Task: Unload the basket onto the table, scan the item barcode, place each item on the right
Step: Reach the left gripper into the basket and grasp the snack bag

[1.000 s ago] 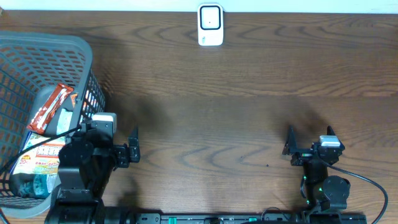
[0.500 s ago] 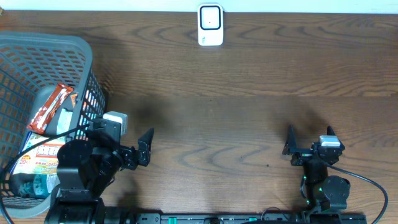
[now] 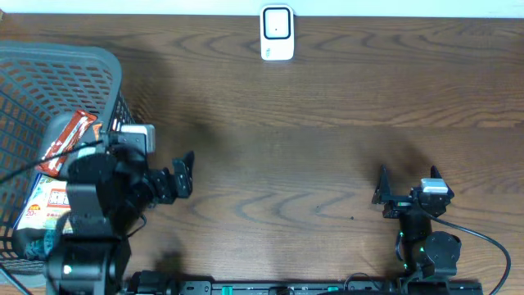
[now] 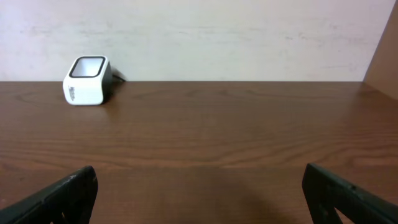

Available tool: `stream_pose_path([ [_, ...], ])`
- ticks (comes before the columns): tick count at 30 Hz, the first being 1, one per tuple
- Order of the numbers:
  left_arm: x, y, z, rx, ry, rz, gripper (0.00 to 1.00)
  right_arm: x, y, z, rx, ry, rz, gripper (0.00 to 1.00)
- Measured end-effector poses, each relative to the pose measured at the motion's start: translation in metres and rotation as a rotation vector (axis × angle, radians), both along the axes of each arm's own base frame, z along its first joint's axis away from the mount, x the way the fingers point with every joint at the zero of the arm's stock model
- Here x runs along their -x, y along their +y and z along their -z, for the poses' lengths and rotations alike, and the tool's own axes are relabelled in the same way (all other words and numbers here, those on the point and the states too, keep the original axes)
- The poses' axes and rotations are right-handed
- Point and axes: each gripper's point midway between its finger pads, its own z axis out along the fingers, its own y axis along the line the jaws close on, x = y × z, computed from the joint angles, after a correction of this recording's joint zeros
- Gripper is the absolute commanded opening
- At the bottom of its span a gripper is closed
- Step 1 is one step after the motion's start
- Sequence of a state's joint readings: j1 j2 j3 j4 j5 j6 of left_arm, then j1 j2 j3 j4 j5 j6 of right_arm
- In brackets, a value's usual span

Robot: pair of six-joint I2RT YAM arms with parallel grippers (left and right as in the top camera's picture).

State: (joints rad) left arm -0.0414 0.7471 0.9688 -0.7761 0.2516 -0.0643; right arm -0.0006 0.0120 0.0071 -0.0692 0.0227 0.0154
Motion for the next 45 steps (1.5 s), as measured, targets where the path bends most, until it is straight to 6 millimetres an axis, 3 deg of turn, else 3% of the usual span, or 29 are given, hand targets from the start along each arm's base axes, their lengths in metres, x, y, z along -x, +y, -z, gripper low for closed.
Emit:
stream_pose_path([
  [10,-0.014,0.024,-0.025,-0.025,0.028,-0.165,0.98,0.000,0.000,0.000,0.000,0.000,0.000,0.99],
  [17,-0.013,0.041,-0.029,-0.029,0.035,-0.278,0.98,0.000,0.000,0.000,0.000,0.000,0.000,0.99],
  [26,-0.015,0.084,-0.050,-0.024,0.033,-0.477,0.98,0.000,0.000,0.000,0.000,0.001,0.000,0.99],
  [33,-0.015,0.135,-0.070,-0.007,0.063,-0.680,0.98,0.000,0.000,0.000,0.000,0.000,0.000,0.99],
  [40,0.013,0.202,-0.026,0.100,0.269,-1.014,0.98,0.000,0.000,0.000,0.000,0.000,0.000,0.99],
  [45,0.019,0.228,0.010,0.212,0.402,-1.113,0.98,0.000,0.000,0.000,0.000,0.000,0.000,0.99],
])
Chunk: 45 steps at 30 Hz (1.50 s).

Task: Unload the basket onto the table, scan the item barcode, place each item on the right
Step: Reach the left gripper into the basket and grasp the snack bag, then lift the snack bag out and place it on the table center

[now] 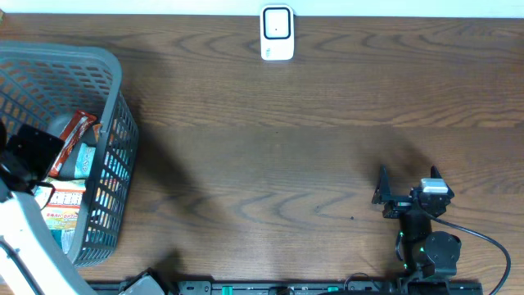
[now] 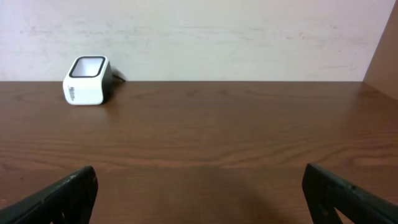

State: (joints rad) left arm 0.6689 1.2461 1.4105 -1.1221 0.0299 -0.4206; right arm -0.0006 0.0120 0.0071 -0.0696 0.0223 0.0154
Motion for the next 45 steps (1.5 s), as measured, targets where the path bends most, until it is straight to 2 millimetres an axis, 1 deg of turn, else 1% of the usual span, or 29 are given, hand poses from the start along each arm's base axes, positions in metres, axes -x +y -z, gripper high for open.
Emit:
stream_pose_path([
  [3,0.001,0.006,0.025,0.076,0.041,-0.031,0.98,0.000,0.000,0.000,0.000,0.000,0.000,0.99],
  [9,0.002,0.011,0.088,0.197,0.144,-0.065,0.98,0.000,0.000,0.000,0.000,0.000,0.000,0.99],
  [14,0.001,0.010,0.136,0.270,0.216,-0.064,0.98,0.000,0.000,0.000,0.000,0.000,0.000,0.99],
  [19,0.004,0.006,0.175,0.327,0.275,-0.065,1.00,0.000,0.000,0.000,0.000,0.000,0.000,0.99],
  [20,0.005,0.005,0.182,0.338,0.286,-0.065,0.97,0.000,0.000,0.000,0.000,0.000,0.000,0.99],
  [22,0.006,0.004,0.195,0.349,0.299,-0.067,0.88,0.000,0.000,0.000,0.000,0.000,0.000,0.99],
  [23,0.007,0.003,0.201,0.353,0.305,-0.069,0.81,0.000,0.000,0.000,0.000,0.000,0.000,0.99],
  [24,0.007,0.003,0.208,0.357,0.306,-0.074,0.73,0.000,0.000,0.000,0.000,0.000,0.000,0.99],
  [25,0.007,0.003,0.213,0.356,0.308,-0.076,0.60,0.000,0.000,0.000,0.000,0.000,0.000,0.99],
  [26,0.007,0.004,0.216,0.352,0.307,-0.075,0.44,0.000,0.000,0.000,0.000,0.000,0.000,0.99],
  [27,0.008,0.004,0.219,0.348,0.310,-0.072,0.31,0.000,0.000,0.000,0.000,0.000,0.000,0.99],
  [29,0.008,0.006,0.219,0.332,0.305,-0.075,0.11,0.000,0.000,0.000,0.000,0.000,0.000,0.99],
  [30,0.008,0.007,0.218,0.324,0.304,-0.079,0.08,0.000,0.000,0.000,0.000,0.000,0.000,0.99],
  [32,0.009,0.010,0.212,0.301,0.295,-0.083,0.08,0.000,0.000,0.000,0.000,0.000,0.000,0.99],
  [34,0.007,0.013,0.211,0.288,0.284,-0.087,0.08,0.000,0.000,0.000,0.000,0.000,0.000,0.99],
  [41,0.007,0.014,0.211,0.286,0.281,-0.088,0.08,0.000,0.000,0.000,0.000,0.000,0.000,0.99],
  [45,0.007,0.014,0.205,0.278,0.272,-0.087,0.08,0.000,0.000,0.000,0.000,0.000,0.000,0.99],
])
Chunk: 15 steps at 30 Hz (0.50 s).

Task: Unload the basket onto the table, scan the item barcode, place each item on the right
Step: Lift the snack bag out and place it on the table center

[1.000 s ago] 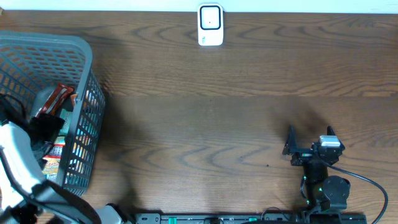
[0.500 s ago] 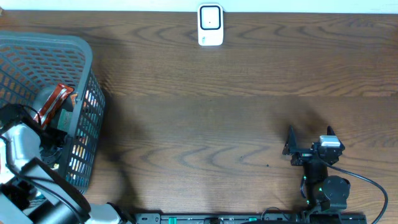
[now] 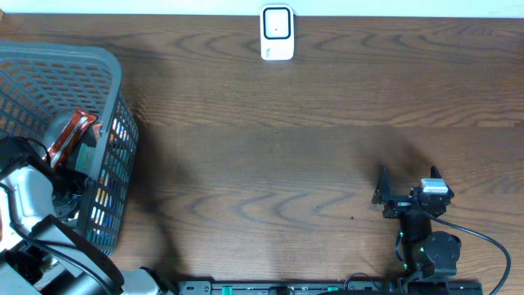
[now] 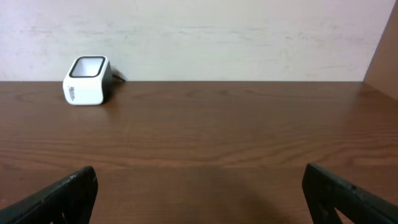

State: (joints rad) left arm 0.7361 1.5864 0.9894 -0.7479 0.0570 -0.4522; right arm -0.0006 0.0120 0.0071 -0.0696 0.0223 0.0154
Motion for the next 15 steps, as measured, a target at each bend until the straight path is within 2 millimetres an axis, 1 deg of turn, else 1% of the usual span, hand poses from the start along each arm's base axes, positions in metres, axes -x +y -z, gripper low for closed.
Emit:
stream_pose_path([
  [3,0.000,-0.001,-0.006,-0.008,-0.016,0.000,0.08,0.000,0.000,0.000,0.000,0.000,0.000,0.99],
  [6,-0.003,-0.002,-0.024,-0.036,-0.070,0.004,0.07,0.000,0.000,0.000,0.000,0.000,0.000,0.99],
  [8,-0.005,-0.002,-0.044,-0.079,-0.127,0.006,0.07,0.000,0.000,0.000,0.000,0.000,0.000,0.99],
  [9,-0.006,-0.002,-0.059,-0.111,-0.171,0.008,0.08,0.000,0.000,0.000,0.000,0.000,0.000,0.99],
  [11,-0.008,-0.004,-0.081,-0.156,-0.238,0.014,0.08,0.000,0.000,0.000,0.000,0.000,0.000,0.99],
  [15,-0.008,-0.013,-0.126,-0.237,-0.380,0.035,0.08,0.000,0.000,0.000,0.000,0.000,0.000,0.99],
])
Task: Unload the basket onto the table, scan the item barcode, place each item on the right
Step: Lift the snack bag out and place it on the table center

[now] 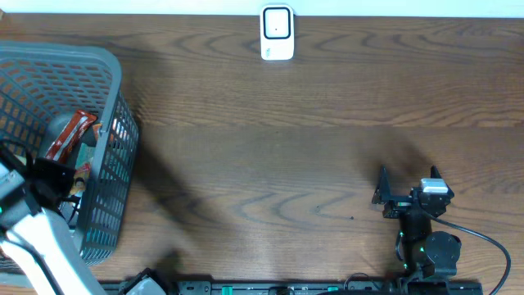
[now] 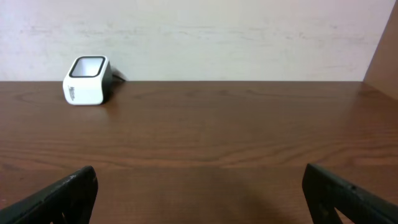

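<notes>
The white barcode scanner [image 1: 277,33] stands at the table's far edge and also shows at the left of the right wrist view [image 2: 87,79]. Several packaged items lie in the grey mesh basket [image 1: 110,70] at the left, among them a red packet [image 1: 65,135]. My left gripper [image 1: 56,179] is down inside the basket just below that packet, and its jaws are hidden by its own body. My right gripper [image 1: 407,182] rests open over bare table at the near right, with nothing between its fingers [image 2: 68,190].
The wooden table [image 1: 278,156] stretches between basket and right arm. A wall runs behind the scanner, and a brown panel [image 2: 382,56] stands at the right edge of the right wrist view.
My left arm has shifted a little within the basket, its white link now coming in from the lower left corner. The gripper stays near the red packet. The right arm has not moved.
At first my left gripper hung open over the table just right of the basket. Then it was at the far left, above the basket's contents. After that it was down among the items beside the red packet, where it is now. The right arm stayed still throughout.
</notes>
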Available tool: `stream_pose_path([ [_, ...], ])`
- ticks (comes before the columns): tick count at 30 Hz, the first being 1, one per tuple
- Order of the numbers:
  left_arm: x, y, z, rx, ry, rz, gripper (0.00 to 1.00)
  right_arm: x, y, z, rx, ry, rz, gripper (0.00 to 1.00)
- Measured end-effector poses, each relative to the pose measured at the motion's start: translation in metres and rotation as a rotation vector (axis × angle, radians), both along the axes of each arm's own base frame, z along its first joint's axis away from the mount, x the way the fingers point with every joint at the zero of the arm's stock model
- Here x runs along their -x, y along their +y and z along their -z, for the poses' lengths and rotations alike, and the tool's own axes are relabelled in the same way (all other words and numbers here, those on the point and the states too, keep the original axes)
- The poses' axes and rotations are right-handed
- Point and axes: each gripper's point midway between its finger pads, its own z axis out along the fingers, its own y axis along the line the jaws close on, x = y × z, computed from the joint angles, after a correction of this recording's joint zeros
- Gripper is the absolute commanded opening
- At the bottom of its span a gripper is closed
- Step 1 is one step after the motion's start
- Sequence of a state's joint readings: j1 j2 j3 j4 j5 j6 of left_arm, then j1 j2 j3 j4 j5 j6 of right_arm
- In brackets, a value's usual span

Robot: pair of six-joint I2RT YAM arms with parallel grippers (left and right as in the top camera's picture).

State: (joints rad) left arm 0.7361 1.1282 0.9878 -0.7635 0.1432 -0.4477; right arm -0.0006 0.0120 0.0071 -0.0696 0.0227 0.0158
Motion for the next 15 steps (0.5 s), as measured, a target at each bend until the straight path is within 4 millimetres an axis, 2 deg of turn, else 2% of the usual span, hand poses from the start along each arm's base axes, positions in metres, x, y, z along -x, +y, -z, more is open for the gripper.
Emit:
stream_pose_path([
  [11,-0.023,-0.042,-0.116,-0.110,-0.354,0.246,0.07,0.000,0.000,0.000,0.000,0.000,0.000,0.99],
  [15,-0.033,-0.067,-0.155,-0.157,-0.456,0.397,0.08,0.000,0.000,0.000,0.000,0.000,0.000,0.99],
])
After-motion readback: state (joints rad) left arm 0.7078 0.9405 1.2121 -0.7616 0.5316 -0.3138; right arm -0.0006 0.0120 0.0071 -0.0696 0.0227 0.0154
